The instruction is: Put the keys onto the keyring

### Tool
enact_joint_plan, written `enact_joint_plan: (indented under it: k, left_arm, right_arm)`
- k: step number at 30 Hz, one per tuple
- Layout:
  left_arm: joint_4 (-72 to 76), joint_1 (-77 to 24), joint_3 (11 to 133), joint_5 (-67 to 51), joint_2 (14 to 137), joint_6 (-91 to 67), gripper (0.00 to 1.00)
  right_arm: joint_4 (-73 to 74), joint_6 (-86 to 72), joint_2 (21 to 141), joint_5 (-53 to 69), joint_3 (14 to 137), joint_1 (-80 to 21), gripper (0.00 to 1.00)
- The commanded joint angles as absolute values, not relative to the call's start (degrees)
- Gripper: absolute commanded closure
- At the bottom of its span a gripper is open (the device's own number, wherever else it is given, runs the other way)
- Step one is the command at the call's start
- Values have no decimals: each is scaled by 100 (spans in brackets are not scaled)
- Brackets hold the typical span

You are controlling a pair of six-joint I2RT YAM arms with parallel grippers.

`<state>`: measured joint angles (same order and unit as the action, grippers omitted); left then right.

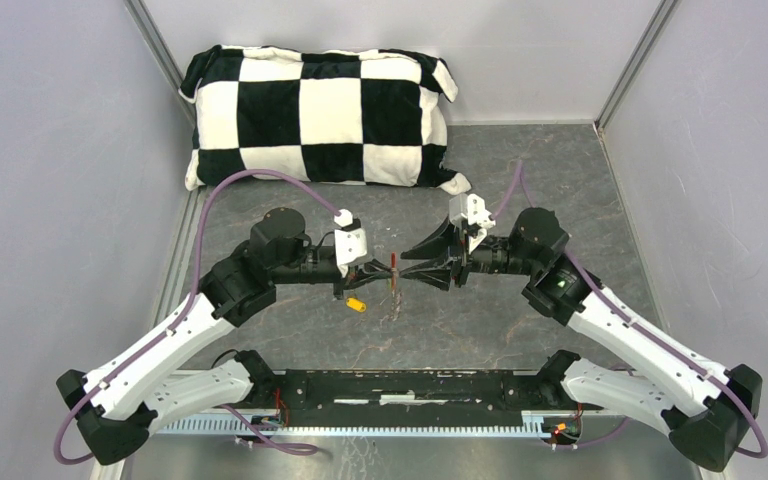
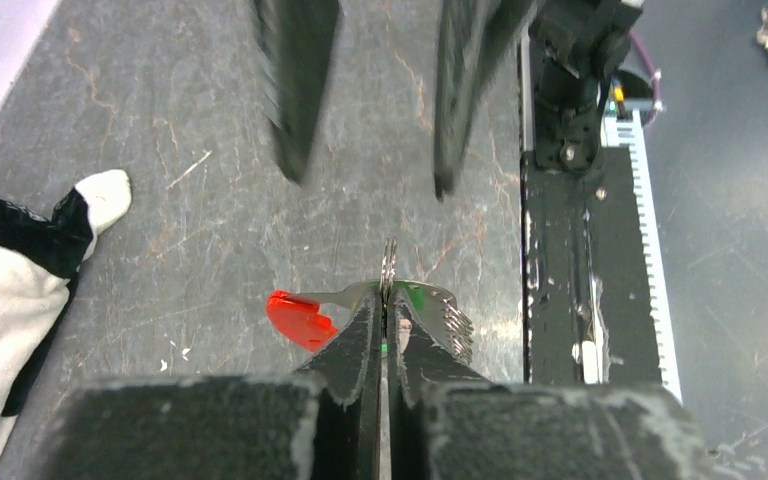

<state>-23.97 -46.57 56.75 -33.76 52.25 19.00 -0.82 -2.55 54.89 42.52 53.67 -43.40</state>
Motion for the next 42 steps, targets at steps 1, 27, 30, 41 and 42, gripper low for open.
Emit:
enact_joint_plan:
  k: [1, 27, 30, 41, 42]
  left_arm:
    - [-2948, -4632, 6122, -3591, 5381, 2809, 98]
    - [-3270, -4632, 6254, -3734, 5362, 3073, 98]
    - [-3296, -4633, 6249, -3781, 5364, 3087, 98]
    - [-3299, -4633, 6275, -3803, 5351, 3120, 98]
    - [-3297, -4633, 6276, -3805, 5348, 3117, 98]
  right_arm:
    - [1923, 1078, 5870, 4377, 6405, -4364, 49]
    - [3696, 1946, 7087, 3047, 7890, -5317, 65]
    - [3676, 1949, 7103, 3027, 7945, -5316, 60]
    - [3773, 1969, 7325, 3149, 8026, -5318, 65]
    - [3786, 1969, 7337, 3142, 8029, -5317, 67]
